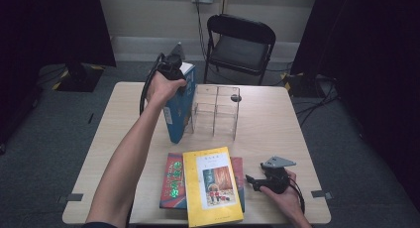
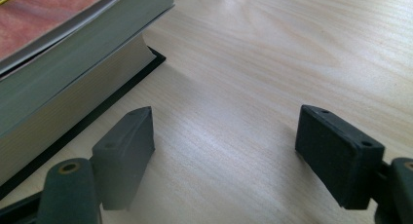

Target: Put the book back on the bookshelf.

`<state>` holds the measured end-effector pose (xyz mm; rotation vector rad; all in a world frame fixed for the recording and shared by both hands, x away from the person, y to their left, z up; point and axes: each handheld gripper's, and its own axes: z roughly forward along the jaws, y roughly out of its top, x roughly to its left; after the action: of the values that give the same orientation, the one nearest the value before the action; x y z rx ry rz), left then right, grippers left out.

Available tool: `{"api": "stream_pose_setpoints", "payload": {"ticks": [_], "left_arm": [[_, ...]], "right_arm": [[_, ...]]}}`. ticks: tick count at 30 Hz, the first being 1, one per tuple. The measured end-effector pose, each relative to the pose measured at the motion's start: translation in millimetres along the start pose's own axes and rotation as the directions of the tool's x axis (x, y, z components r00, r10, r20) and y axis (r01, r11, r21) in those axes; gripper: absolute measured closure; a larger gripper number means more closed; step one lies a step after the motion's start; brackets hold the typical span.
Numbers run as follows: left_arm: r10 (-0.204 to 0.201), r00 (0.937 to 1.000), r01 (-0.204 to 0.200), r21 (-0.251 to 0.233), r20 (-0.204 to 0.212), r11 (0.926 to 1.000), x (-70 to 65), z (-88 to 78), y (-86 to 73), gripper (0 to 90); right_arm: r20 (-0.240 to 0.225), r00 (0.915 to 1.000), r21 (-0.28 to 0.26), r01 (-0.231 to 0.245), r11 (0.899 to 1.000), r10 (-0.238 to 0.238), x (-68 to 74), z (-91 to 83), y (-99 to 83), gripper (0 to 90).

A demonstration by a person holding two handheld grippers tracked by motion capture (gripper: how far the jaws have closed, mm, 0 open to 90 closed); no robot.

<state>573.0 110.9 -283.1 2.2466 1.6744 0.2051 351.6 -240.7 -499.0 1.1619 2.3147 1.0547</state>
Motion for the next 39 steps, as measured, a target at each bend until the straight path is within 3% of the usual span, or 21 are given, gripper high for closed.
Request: {"api": "stream_pose_setpoints", "payload": {"ticks": [4,6,8,9,11,13,15,18,19,20,22,25,26,27,30,31,33,35,36,37,39], "left_arm": [[0.012,0.9998,-0.011,-0.034,0.018,0.9994,0.9,-4.0,-4.8,53.3],[0.034,0.9994,-0.033,-0.04,0.004,0.9986,2.4,-5.9,-7.3,52.6],[0.029,0.9996,-0.029,-0.087,0.004,0.9958,3.7,-9.2,-12.5,47.7],[0.025,0.9997,-0.026,-0.096,-0.007,0.9951,4.4,-9.5,-14.6,44.3],[0.059,0.9973,-0.064,-0.11,-0.044,0.9918,7.1,-8.6,-20.3,46.3],[0.013,0.9999,-0.013,-0.165,0.003,0.9863,15.0,-8.6,-27.6,46.4],[-0.008,0.999,0.016,-0.2,0.045,0.9797,21.2,-10.5,-32.2,46.1],[-0.003,0.9959,0.029,-0.286,0.09,0.9577,26.2,-15.2,-42.6,44.4],[0.008,0.9962,0.022,-0.337,0.087,0.9414,26.6,-17.6,-49.4,44.3],[0.014,0.9964,0.016,-0.353,0.083,0.9354,26.6,-18.4,-52.0,44.3],[0.029,0.9959,0.008,-0.4,0.085,0.9167,26.5,-19.8,-57.7,43.3],[0.053,0.9964,-0.014,-0.488,0.067,0.8726,24.4,-18.1,-70.8,41.0],[0.069,0.9962,-0.033,-0.505,0.053,0.8626,23.0,-15.0,-75.8,40.4],[0.083,0.9955,-0.048,-0.513,0.046,0.8571,22.0,-11.4,-80.4,39.1],[0.082,0.9956,-0.044,-0.557,0.044,0.8294,21.6,1.0,-93.2,39.8],[0.084,0.9961,-0.054,-0.56,0.027,0.8266,22.5,5.0,-96.5,41.3],[0.089,0.9951,-0.05,-0.571,0.042,0.8193,23.1,15.1,-101.0,42.4],[0.079,0.9967,-0.053,-0.573,0.019,0.8176,22.2,24.1,-104.9,42.8],[0.085,0.996,-0.054,-0.583,0.027,0.8104,21.9,28.4,-106.5,43.0],[0.084,0.9963,-0.056,-0.587,0.02,0.808,21.1,32.2,-107.3,43.9],[0.073,0.9973,-0.067,-0.603,-0.015,0.7949,18.7,37.7,-108.9,46.3]], "right_arm": [[0.0,1.0,0.001,0.002,1.0,-0.002,0.8,-0.3,-0.3,21.9],[0.001,1.0,0.002,0.004,1.0,-0.004,0.9,-0.3,-0.4,21.9],[-0.001,1.0,0.0,0.002,1.0,-0.002,0.6,-0.4,-0.4,21.9],[-0.001,1.0,0.001,0.002,1.0,-0.002,0.7,-0.4,-0.3,21.9],[0.001,1.0,0.002,0.004,1.0,-0.004,0.9,-0.3,-0.3,21.9],[0.001,1.0,0.001,0.004,1.0,-0.004,0.9,-0.4,-0.4,21.9],[0.002,1.0,0.003,0.002,1.0,-0.002,1.1,-0.4,-0.3,21.9],[0.003,1.0,0.002,0.008,1.0,-0.008,1.3,-0.1,-0.3,21.9],[0.004,1.0,0.002,0.009,1.0,-0.009,1.3,-0.1,-0.3,21.9],[0.003,1.0,0.002,0.006,1.0,-0.006,1.2,-0.3,-0.3,21.9],[0.003,1.0,0.001,0.005,1.0,-0.005,1.1,-0.2,-0.3,21.9],[0.006,0.9999,0.003,0.011,1.0,-0.011,1.6,-0.1,-0.3,21.9],[0.006,0.9999,0.003,0.01,1.0,-0.01,1.7,-0.2,-0.3,21.9],[0.007,0.9999,0.003,0.011,1.0,-0.011,1.7,-0.1,-0.3,21.9],[0.007,0.9999,0.003,0.011,1.0,-0.011,1.7,-0.1,-0.3,21.9],[0.007,0.9999,0.003,0.011,1.0,-0.011,1.7,-0.1,-0.2,21.9],[0.008,0.9999,0.003,0.011,1.0,-0.011,1.8,-0.1,-0.3,21.9],[0.009,0.9999,0.003,0.013,1.0,-0.013,1.9,0.0,-0.3,22.0],[0.009,0.9999,0.003,0.013,1.0,-0.013,1.9,0.0,-0.2,21.9],[0.008,0.9999,0.003,0.011,1.0,-0.011,1.8,0.0,-0.2,22.0],[0.008,0.9999,0.003,0.011,1.0,-0.011,1.8,0.0,-0.2,21.9]]}}
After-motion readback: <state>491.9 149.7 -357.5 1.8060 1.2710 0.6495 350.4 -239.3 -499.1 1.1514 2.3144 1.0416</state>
